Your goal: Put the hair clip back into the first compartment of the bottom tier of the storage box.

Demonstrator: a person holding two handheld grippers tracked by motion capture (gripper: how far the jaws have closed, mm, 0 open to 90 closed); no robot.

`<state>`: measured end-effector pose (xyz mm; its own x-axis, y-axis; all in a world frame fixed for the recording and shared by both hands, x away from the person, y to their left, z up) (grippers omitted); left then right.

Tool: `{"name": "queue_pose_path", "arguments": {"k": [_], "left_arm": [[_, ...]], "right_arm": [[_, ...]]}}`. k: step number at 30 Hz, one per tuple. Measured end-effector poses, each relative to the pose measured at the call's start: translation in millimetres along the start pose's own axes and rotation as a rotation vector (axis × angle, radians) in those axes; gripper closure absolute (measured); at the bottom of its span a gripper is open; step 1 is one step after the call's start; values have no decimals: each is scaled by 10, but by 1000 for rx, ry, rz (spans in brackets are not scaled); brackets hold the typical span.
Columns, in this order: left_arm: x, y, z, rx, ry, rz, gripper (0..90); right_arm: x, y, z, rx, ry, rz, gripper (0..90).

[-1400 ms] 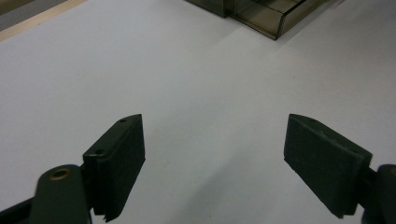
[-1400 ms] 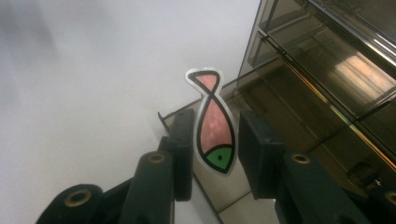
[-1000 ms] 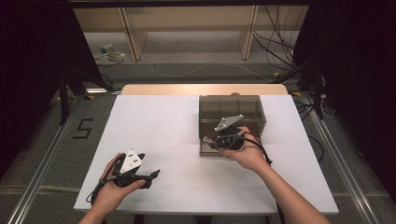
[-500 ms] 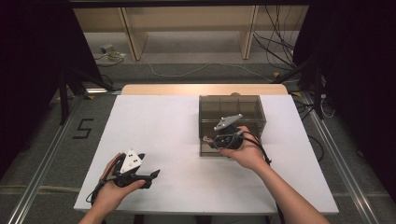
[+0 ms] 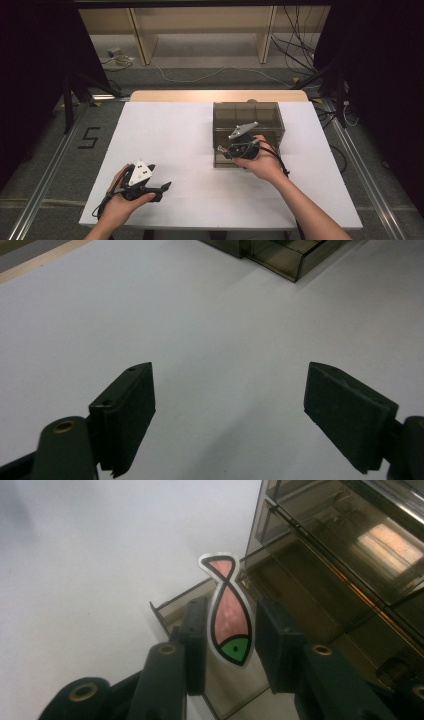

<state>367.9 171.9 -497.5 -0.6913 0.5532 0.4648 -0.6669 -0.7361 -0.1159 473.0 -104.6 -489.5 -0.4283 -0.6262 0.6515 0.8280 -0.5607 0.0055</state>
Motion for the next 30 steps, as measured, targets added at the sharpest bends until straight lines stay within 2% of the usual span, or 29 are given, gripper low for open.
{"name": "queue_pose_path", "arguments": {"k": [15, 30], "left_arm": [[-2, -1, 0, 4, 2, 2, 206], [-1, -1, 0, 4, 3, 1, 206]], "right_arm": [[-37, 11, -18, -2, -21, -6, 675], [-108, 35, -71, -27, -66, -17, 674]]}}
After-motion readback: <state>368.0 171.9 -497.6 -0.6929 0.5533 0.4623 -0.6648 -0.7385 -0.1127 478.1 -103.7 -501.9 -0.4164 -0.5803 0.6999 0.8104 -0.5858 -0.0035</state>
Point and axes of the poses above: each handheld gripper's, and its own axes: x roughly backward along the jaws, z roughly out of its top, y roughly to its right, the point moved 6 cm from there along -x, roughly forward along the jaws, and after that the axes turned 8 degrees about y, right-handed, at the moved point
